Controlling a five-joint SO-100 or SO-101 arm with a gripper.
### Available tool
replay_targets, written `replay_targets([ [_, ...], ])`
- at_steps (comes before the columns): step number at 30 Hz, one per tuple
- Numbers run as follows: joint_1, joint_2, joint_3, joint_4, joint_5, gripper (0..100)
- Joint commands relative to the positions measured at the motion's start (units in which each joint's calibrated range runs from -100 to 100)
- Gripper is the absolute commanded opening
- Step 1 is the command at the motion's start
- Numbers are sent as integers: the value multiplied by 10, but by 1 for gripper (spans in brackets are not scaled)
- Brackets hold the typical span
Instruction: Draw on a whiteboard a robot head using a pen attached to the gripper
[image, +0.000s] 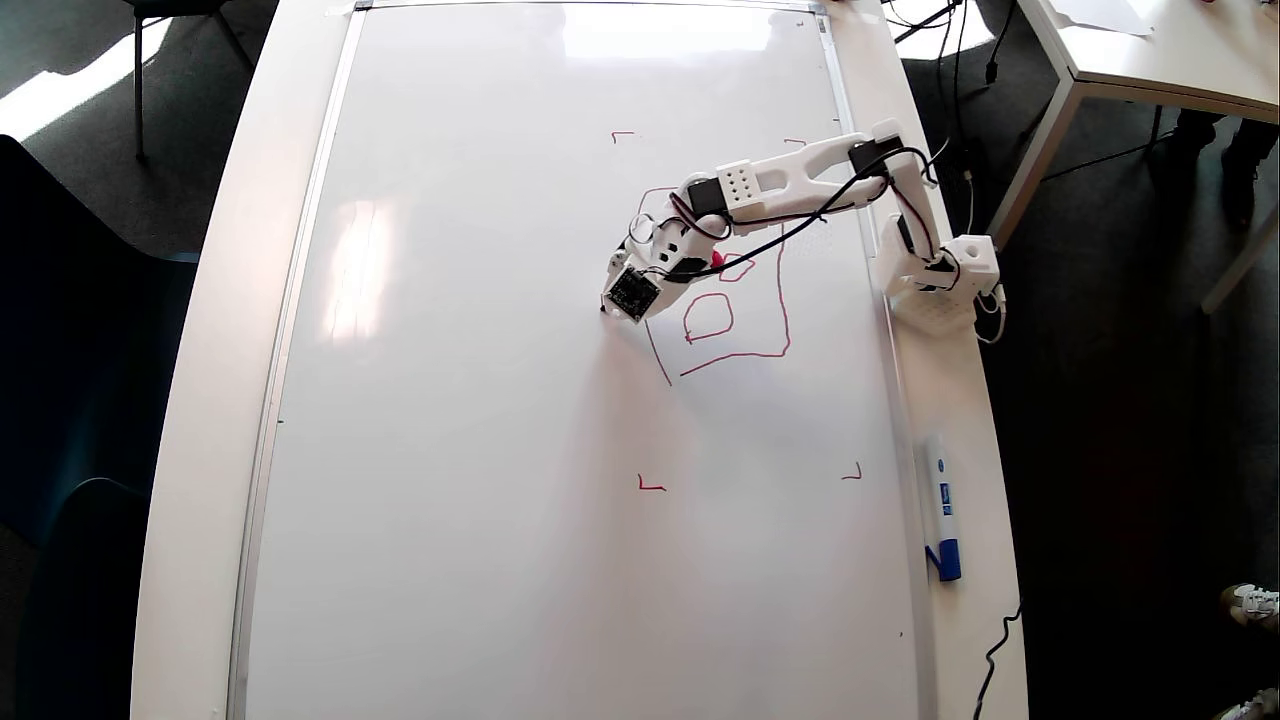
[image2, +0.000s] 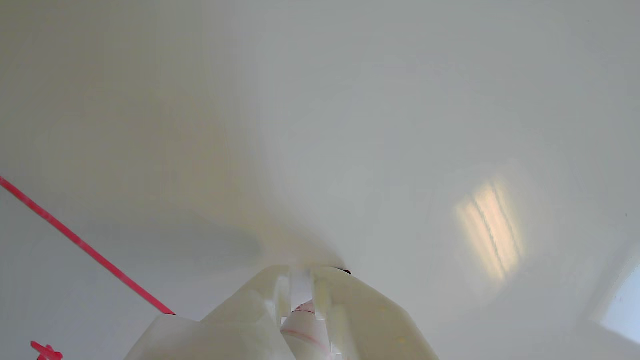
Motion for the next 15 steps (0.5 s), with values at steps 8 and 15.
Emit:
replay_targets([
  [8, 1, 33, -62, -32, 11, 1],
  [15, 18, 36, -71, -33, 18, 1],
])
